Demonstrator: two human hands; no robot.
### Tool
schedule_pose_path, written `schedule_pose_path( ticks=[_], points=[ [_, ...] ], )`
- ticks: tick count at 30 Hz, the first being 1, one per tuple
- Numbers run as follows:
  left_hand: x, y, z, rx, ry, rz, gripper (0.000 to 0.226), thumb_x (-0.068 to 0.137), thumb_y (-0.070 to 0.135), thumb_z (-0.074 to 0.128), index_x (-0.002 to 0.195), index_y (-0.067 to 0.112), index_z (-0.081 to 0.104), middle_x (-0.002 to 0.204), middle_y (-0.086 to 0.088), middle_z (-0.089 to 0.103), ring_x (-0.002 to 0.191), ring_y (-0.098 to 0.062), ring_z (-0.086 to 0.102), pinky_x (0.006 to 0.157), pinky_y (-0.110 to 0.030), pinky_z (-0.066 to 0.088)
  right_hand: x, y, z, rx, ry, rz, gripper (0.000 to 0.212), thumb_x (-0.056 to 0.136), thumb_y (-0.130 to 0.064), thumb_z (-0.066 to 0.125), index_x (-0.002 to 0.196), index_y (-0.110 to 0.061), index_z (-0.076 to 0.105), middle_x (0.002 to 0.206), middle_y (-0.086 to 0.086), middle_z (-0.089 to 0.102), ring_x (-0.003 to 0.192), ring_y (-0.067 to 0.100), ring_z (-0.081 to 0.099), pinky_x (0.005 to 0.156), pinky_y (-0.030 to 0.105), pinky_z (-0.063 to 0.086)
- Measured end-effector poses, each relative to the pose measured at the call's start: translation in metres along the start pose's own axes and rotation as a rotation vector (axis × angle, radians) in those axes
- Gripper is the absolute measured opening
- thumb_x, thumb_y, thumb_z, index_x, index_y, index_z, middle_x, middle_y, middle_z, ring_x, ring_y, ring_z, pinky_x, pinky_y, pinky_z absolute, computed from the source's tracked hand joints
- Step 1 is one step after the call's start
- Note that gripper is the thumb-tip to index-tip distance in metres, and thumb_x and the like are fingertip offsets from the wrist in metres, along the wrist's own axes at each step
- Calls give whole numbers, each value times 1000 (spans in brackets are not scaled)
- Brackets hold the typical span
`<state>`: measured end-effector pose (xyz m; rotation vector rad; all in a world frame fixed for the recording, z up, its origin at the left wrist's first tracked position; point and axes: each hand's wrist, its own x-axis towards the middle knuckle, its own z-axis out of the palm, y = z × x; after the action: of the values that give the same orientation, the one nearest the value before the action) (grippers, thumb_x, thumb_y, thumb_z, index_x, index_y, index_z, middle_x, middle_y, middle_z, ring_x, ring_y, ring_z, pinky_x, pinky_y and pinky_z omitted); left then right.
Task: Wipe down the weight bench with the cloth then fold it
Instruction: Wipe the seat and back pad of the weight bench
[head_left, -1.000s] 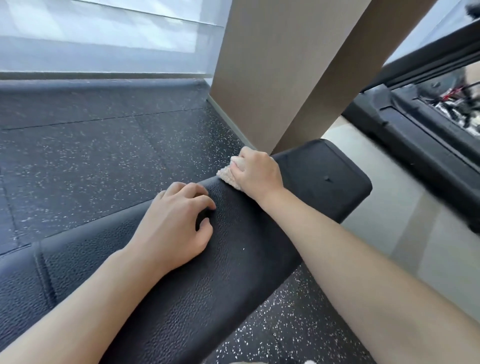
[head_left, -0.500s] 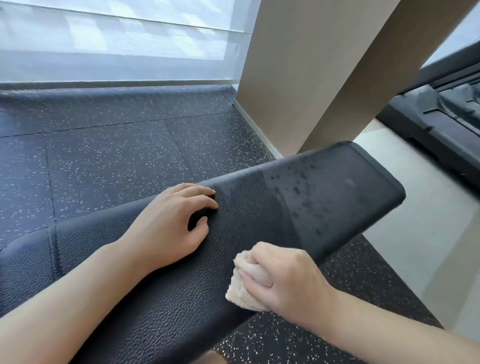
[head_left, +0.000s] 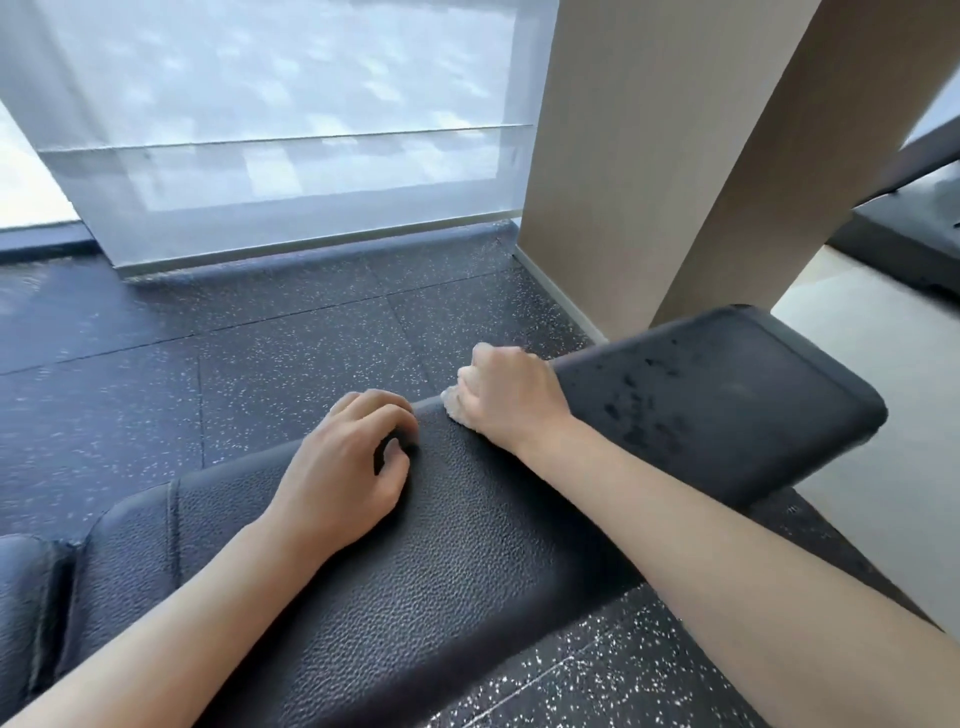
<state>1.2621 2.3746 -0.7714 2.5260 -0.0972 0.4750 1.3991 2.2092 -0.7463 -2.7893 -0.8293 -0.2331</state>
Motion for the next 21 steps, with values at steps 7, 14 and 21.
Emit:
schedule_pose_path(
  ticks=[7, 14, 21],
  points=[
    [0, -1, 3, 50, -40, -5, 21, 86, 23, 49, 101, 24, 63, 113, 15, 61, 109, -16, 58, 98, -31, 45, -139, 5, -26, 56, 178, -494, 22, 86, -39, 55, 72, -24, 47, 68, -5, 48, 58, 13, 50, 45, 29, 42],
    [-4, 22, 6, 43, -110, 56, 28, 87, 31, 45, 103, 29, 68, 118, 21, 60, 111, -10, 56, 101, -20, 38, -173, 89, -36, 54, 181, -255, 49, 88, -40, 66, 84, -33, 18, 71, -14, 26, 57, 8, 30, 52, 23, 29],
    [46, 79, 55, -40, -154, 156, 26, 83, 22, 55, 102, 29, 71, 115, 18, 63, 109, -13, 59, 99, -35, 49, -176, 87, -33, 92, 204, -189, 46, 89, -40, 66, 84, -33, 21, 68, -9, 41, 58, 14, 45, 53, 25, 31]
  ],
)
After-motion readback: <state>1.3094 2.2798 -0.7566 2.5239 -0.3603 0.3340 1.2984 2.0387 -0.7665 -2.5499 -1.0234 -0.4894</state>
